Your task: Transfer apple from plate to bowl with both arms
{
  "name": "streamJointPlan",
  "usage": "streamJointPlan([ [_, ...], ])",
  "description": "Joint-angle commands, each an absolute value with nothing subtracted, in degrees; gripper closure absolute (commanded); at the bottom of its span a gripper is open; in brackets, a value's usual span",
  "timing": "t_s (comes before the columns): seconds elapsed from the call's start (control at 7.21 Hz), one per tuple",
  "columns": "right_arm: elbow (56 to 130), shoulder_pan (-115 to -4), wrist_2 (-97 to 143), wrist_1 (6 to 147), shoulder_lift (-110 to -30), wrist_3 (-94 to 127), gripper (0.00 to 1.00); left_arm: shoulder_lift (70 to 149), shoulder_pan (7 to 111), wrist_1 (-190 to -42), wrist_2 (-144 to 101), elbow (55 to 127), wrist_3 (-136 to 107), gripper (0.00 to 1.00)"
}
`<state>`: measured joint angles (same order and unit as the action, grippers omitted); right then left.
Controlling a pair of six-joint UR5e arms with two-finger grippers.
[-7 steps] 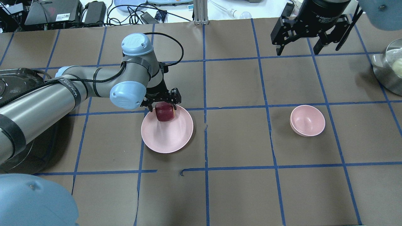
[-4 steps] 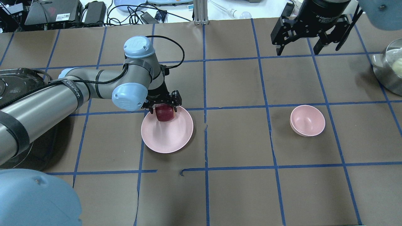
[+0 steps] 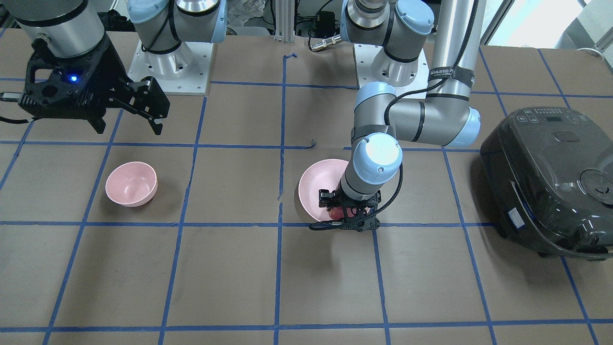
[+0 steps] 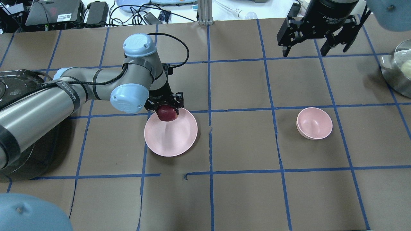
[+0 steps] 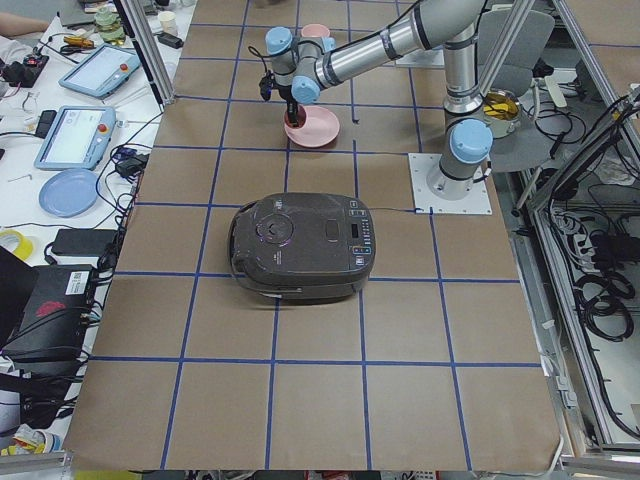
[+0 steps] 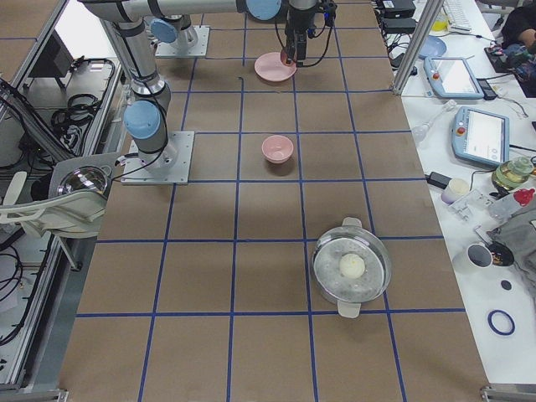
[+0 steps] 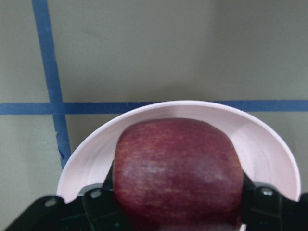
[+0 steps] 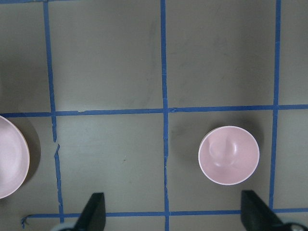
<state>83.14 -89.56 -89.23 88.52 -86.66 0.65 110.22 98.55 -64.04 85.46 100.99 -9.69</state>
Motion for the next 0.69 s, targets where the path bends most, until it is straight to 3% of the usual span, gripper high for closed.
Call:
streamJointPlan([
  [0.0, 83.1, -89.6, -89.4, 88.5, -86.7, 0.6, 0.00, 103.6, 99.0, -70.3, 84.1, 96.1, -9.3, 1.00],
  [0.55, 83.1, -88.1, -89.7, 88.3, -86.0, -0.4, 0.00, 99.1, 101.0, -72.2, 86.7, 93.6, -7.0, 1.00],
])
